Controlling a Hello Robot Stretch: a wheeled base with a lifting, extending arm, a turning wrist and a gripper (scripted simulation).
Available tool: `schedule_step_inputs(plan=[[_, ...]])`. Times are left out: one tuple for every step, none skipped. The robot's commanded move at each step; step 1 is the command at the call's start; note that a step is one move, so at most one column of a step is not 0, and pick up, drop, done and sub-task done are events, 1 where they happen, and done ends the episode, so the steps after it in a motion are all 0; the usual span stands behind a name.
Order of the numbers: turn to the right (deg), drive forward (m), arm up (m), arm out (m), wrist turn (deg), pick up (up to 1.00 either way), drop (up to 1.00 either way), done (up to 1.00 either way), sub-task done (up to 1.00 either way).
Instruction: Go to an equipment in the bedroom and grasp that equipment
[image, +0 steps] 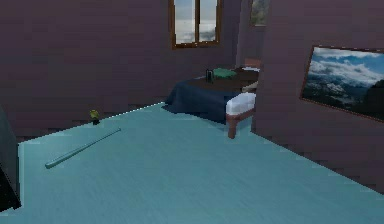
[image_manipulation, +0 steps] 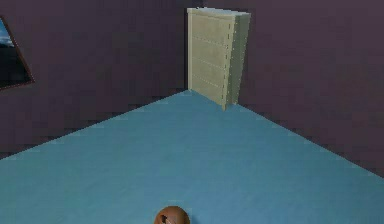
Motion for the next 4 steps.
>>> schedule_step_inputs(plan=[[0.0, 0.0, 0.0, 0.0, 18.0, 0.0, 0.0, 0.0, 0.0], [0.0, 0.0, -0.3, 0.0, 0.0, 0.0, 0.0, 0.0, 0.0], [0.0, 0.0, 0.0, 0.0, 0.0, 1.0, 0.0, 0.0, 0.0], [0.0, 0.0, 0.1, 0.0, 0.0, 0.0, 0.0, 0.0, 0.0]])
